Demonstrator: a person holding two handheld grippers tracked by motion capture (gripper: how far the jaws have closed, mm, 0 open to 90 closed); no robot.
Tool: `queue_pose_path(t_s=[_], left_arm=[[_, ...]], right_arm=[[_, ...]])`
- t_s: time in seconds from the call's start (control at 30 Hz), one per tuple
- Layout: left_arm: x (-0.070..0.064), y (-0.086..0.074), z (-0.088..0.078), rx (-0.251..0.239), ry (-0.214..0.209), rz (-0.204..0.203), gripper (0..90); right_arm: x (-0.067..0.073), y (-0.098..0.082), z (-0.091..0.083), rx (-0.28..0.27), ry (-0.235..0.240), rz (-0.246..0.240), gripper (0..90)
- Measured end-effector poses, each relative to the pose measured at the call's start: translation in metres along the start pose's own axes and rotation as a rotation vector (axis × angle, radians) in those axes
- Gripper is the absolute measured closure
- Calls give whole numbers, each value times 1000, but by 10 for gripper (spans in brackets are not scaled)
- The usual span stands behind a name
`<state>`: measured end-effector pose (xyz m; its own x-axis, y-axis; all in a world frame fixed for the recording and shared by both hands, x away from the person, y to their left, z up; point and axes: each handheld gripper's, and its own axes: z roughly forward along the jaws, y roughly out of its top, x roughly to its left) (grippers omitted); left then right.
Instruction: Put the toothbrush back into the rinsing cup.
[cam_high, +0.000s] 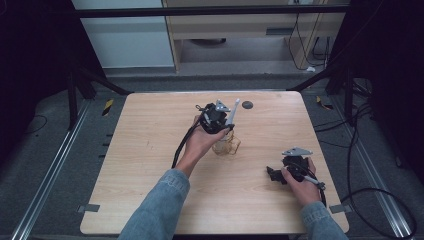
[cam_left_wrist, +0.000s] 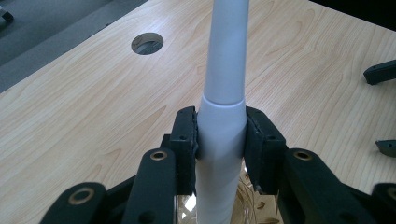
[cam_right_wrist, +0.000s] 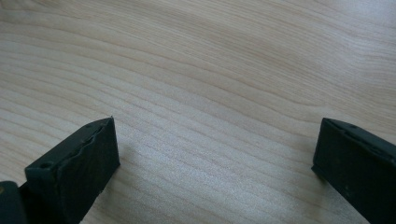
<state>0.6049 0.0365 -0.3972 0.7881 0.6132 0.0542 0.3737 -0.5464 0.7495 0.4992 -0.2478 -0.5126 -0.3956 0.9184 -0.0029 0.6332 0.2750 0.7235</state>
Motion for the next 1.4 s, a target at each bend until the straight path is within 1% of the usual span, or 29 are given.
queue_pose_path(t_s=[0.23, 0.53, 0.7, 0.83, 1.2, 1.4], left_arm=[[1, 1, 2, 2, -3, -15, 668], [1, 2, 5, 1, -4, -14, 667], [1, 2, 5, 2, -3, -18, 666], [2, 2, 5, 3, -11, -25, 664], [2, 2, 4, -1, -3, -30, 657], [2, 3, 1, -6, 0, -26, 643]], right_arm=[[0, 0, 0, 0, 0, 0, 4], [0, 0, 0, 0, 0, -2, 4], [0, 0, 0, 0, 0, 0, 4], [0, 0, 0, 0, 0, -1, 4], [0, 0, 0, 1, 0, 1, 4], [0, 0, 0, 1, 0, 0, 4]])
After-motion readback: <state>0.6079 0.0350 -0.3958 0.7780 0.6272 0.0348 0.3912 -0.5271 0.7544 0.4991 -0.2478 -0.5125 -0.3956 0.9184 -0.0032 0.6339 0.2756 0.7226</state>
